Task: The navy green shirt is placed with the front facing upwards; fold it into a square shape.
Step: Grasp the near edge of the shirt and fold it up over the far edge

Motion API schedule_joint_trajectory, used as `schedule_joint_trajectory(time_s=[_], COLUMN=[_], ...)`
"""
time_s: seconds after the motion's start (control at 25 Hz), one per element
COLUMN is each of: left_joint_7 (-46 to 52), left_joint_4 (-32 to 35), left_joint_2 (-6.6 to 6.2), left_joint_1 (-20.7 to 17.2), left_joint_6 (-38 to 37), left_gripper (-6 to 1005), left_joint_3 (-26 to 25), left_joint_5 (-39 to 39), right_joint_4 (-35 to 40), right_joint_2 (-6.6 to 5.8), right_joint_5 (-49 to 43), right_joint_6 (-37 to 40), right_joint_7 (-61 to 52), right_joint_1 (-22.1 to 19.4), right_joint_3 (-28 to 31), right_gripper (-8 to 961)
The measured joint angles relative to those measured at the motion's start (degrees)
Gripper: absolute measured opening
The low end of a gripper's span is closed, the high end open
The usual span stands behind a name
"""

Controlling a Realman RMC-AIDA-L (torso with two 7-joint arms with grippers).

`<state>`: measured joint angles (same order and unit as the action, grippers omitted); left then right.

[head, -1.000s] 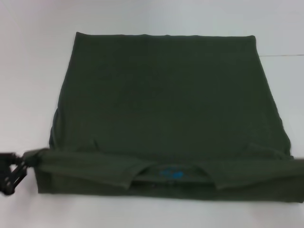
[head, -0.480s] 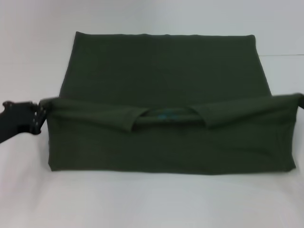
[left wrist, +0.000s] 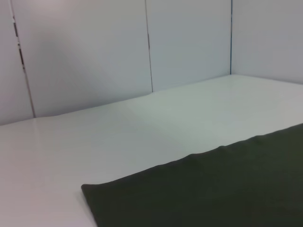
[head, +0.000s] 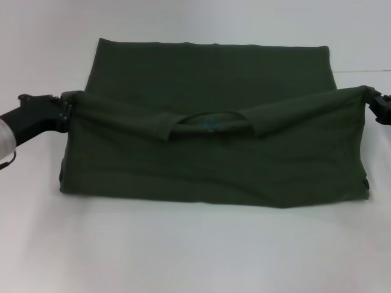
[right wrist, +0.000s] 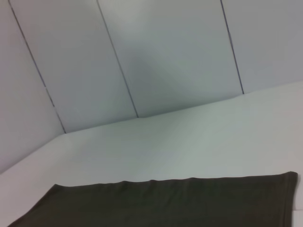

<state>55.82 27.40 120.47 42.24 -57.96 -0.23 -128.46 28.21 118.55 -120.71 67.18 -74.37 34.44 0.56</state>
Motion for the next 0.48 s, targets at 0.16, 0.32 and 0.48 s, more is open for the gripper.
schedule_joint_trajectory(time_s=[0.16, 0.32, 0.48], left_joint_7=[-0.33, -0.41, -0.46], left_joint_4=[-0.65, -1.43, -1.75], left_joint_2=[0.48, 0.19, 0.2], left_joint_1=[1.88, 3.05, 3.79], left_joint_6=[4.57, 6.46, 9.19], left_gripper=[28, 28, 28], left_joint_3=[0.3, 0.35, 0.42], left_joint_5=[0.49, 0.69, 1.9], right_joint_4=[-0.74, -0.91, -0.97], right_joint_2=[0.08, 0.03, -0.22], right_joint_5=[0.03, 0.05, 0.04], right_joint_6=[-2.67, -4.24, -5.37], right_joint_7=[0.22, 0.32, 0.11], right_joint_1=[0.8, 1.54, 2.4], right_joint_3=[-0.6, -0.65, -0.93], right_gripper=[34, 36, 38])
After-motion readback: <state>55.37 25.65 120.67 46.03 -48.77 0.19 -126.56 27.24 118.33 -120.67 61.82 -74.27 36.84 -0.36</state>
